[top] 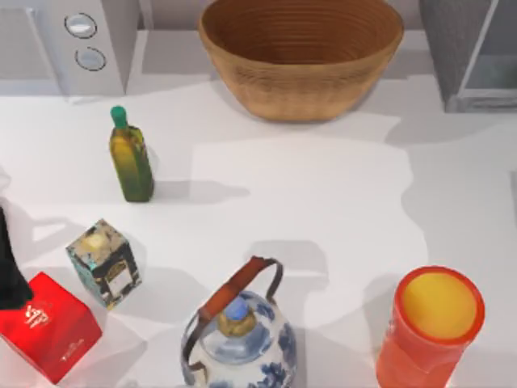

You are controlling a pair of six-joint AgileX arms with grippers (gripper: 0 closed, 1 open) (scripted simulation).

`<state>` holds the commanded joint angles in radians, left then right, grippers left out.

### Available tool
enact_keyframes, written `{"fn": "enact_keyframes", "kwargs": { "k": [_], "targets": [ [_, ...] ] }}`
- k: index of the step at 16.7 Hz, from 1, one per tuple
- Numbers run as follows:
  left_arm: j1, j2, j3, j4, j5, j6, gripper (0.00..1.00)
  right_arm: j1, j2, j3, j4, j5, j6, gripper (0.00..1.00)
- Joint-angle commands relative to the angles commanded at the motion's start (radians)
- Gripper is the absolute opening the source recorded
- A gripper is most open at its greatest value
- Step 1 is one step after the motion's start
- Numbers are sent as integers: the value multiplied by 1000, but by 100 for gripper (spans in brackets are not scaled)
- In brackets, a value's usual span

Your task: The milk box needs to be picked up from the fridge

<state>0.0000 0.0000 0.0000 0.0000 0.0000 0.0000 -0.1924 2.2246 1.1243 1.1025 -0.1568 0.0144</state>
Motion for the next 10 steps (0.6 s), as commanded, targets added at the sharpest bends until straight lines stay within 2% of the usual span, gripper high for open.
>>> {"fn": "enact_keyframes", "kwargs": {
  "k": [4,10],
  "targets": [
    [0,0,0,0,0,0,100,0,0,0,0,0,0,2],
    [0,0,0,0,0,0,100,0,0,0,0,0,0,0]
  ]
}}
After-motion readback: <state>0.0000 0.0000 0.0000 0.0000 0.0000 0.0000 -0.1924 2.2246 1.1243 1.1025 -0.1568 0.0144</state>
